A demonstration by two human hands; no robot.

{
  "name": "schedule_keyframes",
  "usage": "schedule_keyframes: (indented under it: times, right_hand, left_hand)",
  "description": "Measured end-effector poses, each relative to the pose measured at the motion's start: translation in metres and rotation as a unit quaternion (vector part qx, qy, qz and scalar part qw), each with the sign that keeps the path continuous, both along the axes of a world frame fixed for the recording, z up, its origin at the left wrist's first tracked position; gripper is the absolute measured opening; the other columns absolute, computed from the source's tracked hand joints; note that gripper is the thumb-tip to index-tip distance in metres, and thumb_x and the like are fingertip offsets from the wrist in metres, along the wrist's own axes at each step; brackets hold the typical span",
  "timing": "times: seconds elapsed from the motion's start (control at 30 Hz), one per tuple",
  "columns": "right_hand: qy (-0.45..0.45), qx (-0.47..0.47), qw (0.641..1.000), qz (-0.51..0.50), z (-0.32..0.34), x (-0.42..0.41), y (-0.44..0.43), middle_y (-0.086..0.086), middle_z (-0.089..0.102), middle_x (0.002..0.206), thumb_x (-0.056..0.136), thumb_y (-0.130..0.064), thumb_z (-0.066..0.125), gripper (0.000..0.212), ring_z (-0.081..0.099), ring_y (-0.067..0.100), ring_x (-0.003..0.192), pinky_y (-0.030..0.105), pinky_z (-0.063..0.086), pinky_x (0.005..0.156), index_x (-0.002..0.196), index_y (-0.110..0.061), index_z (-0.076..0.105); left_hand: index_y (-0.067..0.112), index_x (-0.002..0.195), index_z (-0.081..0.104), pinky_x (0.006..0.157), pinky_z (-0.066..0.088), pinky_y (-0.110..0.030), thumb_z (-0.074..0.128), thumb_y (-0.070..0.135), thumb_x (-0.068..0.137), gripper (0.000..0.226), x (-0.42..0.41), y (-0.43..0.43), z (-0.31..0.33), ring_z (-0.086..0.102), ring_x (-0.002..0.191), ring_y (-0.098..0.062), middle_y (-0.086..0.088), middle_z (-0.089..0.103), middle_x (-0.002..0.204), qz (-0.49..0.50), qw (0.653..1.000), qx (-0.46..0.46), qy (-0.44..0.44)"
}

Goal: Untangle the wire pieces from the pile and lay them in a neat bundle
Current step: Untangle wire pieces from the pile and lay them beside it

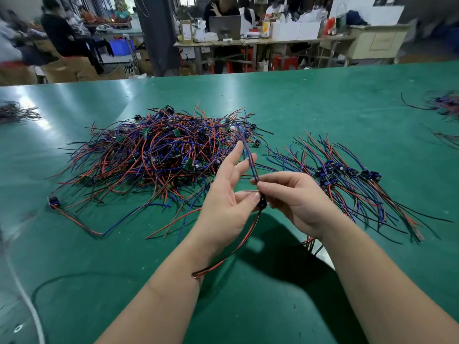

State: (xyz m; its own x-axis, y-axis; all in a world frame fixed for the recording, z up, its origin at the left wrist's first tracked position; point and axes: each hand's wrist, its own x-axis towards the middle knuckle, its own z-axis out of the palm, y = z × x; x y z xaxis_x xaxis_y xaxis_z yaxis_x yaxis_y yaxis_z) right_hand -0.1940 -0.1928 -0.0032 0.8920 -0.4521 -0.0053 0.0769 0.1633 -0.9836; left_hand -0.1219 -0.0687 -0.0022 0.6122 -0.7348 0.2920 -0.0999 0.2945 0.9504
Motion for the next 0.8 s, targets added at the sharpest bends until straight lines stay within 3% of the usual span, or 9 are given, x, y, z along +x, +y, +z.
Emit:
schedule_keyframes:
  times: [0.1, 0.17, 0.23, 0.3, 0.4, 0.53, 0.7, 0.8]
  right_hand:
    - [0.032, 0.052, 0.996, 0.057, 0.002, -0.003, -0.003, 0.012, 0.071, 0.081, 0.065, -0.022, 0.07, 0.016, 0.059, 0.018, 0.07, 0.025, 0.036, 0.062, 0.074, -0.01, 0.075]
    - [0.024, 0.082, 0.994, 0.073, 0.004, -0.005, -0.004, 0.007, 0.07, 0.075, 0.07, -0.021, 0.067, 0.013, 0.06, 0.014, 0.067, 0.021, 0.037, 0.058, 0.075, -0.012, 0.076]
    - [0.012, 0.115, 0.991, 0.061, 0.006, -0.005, -0.006, 0.001, 0.068, 0.069, 0.069, -0.024, 0.066, 0.015, 0.06, 0.01, 0.064, 0.018, 0.04, 0.055, 0.072, -0.015, 0.077]
    - [0.006, 0.149, 0.988, 0.031, 0.008, -0.005, -0.008, -0.001, 0.066, 0.065, 0.068, -0.026, 0.065, 0.015, 0.058, 0.009, 0.061, 0.015, 0.042, 0.051, 0.069, -0.017, 0.077]
    - [-0.02, 0.163, 0.986, 0.006, 0.009, -0.004, -0.012, 0.0, 0.066, 0.067, 0.071, -0.025, 0.061, 0.018, 0.056, 0.006, 0.055, 0.015, 0.044, 0.05, 0.07, -0.017, 0.077]
    - [-0.03, 0.12, 0.992, 0.018, 0.007, -0.004, -0.01, 0.004, 0.069, 0.075, 0.073, -0.019, 0.061, 0.017, 0.056, 0.008, 0.057, 0.014, 0.041, 0.047, 0.074, -0.014, 0.077]
    - [-0.03, 0.095, 0.995, 0.03, 0.002, -0.001, -0.005, 0.0, 0.069, 0.073, 0.073, -0.018, 0.062, 0.015, 0.06, 0.007, 0.061, 0.016, 0.047, 0.059, 0.074, -0.014, 0.077]
    - [-0.015, 0.085, 0.996, 0.0, 0.001, 0.0, -0.004, 0.0, 0.068, 0.067, 0.069, -0.018, 0.066, 0.012, 0.059, 0.009, 0.06, 0.018, 0.045, 0.057, 0.071, -0.014, 0.077]
  left_hand:
    - [0.032, 0.143, 0.022, 0.085, 0.049, -0.031, 0.043, -0.023, 0.087, 0.082, -0.001, 0.0, 0.001, 0.057, 0.081, -0.015, -0.001, 0.042, 0.143, -0.022, 0.999, -0.001, 0.031]
    - [0.032, 0.144, 0.023, 0.075, 0.055, -0.025, 0.045, -0.019, 0.087, 0.081, -0.002, -0.002, 0.004, 0.064, 0.078, -0.007, -0.005, 0.04, 0.144, -0.047, 0.992, -0.033, 0.117]
    - [0.033, 0.144, 0.027, 0.073, 0.058, -0.029, 0.049, -0.005, 0.087, 0.072, 0.001, -0.001, 0.008, 0.068, 0.078, -0.012, -0.005, 0.04, 0.146, -0.071, 0.973, -0.048, 0.212]
    - [0.029, 0.141, 0.035, 0.079, 0.057, -0.032, 0.052, 0.012, 0.085, 0.061, 0.007, 0.002, 0.01, 0.069, 0.086, -0.019, -0.002, 0.046, 0.144, -0.106, 0.963, -0.019, 0.248]
    - [0.019, 0.133, 0.049, 0.081, 0.055, -0.031, 0.053, 0.028, 0.082, 0.052, 0.011, 0.008, 0.012, 0.068, 0.095, -0.024, 0.004, 0.064, 0.123, -0.177, 0.957, 0.056, 0.224]
    - [0.013, 0.1, 0.071, 0.076, 0.057, -0.03, 0.064, 0.026, 0.078, 0.026, 0.012, 0.007, 0.006, 0.071, 0.081, -0.02, -0.003, 0.073, 0.102, -0.145, 0.963, 0.084, 0.211]
    - [0.005, 0.085, 0.069, 0.062, 0.057, -0.024, 0.075, 0.025, 0.061, 0.032, 0.011, 0.003, -0.004, 0.07, 0.065, -0.016, -0.009, 0.073, 0.081, -0.047, 0.977, 0.11, 0.179]
    - [0.005, 0.081, 0.067, 0.059, 0.057, -0.024, 0.077, 0.02, 0.062, 0.026, 0.007, 0.0, -0.005, 0.067, 0.059, -0.014, -0.008, 0.071, 0.07, -0.017, 0.98, 0.098, 0.17]
